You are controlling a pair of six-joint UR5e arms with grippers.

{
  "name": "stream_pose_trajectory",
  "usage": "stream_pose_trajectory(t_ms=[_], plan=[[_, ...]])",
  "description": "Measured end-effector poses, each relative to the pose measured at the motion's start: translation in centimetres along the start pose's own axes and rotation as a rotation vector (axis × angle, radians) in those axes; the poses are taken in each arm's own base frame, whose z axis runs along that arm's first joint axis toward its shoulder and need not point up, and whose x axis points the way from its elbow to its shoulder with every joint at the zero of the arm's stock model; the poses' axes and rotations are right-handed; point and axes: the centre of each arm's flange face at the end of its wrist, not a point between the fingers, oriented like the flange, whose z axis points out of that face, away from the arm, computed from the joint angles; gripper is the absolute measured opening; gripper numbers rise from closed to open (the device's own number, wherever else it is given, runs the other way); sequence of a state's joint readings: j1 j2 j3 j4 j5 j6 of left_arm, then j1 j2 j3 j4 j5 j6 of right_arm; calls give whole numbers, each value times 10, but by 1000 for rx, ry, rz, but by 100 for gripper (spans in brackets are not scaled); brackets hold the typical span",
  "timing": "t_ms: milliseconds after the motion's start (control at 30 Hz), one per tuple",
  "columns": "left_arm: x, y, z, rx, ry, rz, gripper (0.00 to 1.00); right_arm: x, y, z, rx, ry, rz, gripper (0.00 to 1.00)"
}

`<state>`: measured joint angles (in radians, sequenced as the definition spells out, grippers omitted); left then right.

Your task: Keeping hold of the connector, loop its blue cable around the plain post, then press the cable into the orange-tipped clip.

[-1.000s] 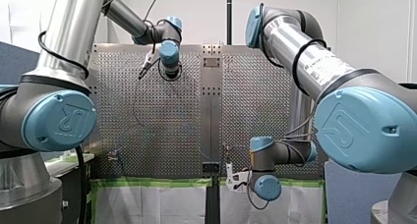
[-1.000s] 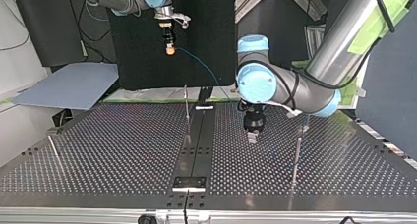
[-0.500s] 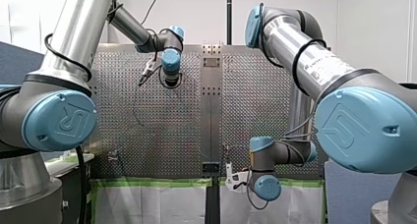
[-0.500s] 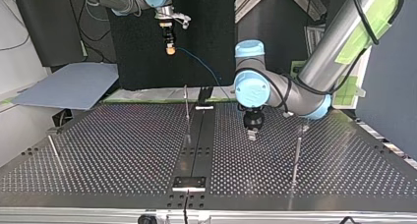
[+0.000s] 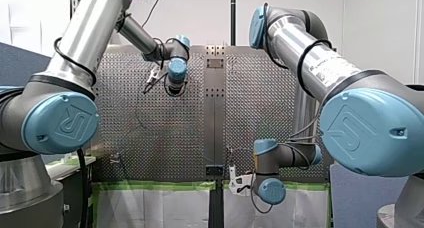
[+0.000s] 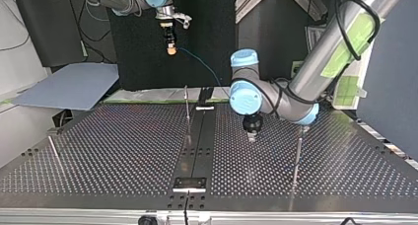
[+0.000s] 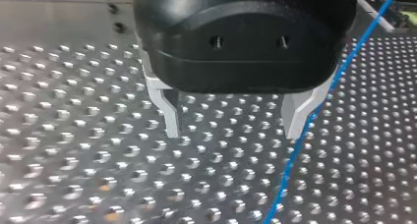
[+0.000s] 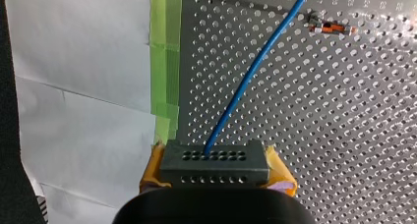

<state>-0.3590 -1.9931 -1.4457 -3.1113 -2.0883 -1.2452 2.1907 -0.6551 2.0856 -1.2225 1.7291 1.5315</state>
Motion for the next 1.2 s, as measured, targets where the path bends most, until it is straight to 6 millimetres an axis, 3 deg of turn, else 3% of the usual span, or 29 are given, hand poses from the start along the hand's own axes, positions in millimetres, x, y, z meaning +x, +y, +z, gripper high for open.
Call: stream_pose_trajectory(t_ms=[400, 767, 1200], plan=[[3, -1, 11, 4, -20, -24, 100, 0, -2, -1, 3, -1, -1, 0], [8, 16, 26, -18, -15, -48, 100, 0, -3, -1, 6, -2, -2, 0], [32, 0, 46, 0, 11, -56, 100, 0, -3, -2, 7, -3, -2, 0]])
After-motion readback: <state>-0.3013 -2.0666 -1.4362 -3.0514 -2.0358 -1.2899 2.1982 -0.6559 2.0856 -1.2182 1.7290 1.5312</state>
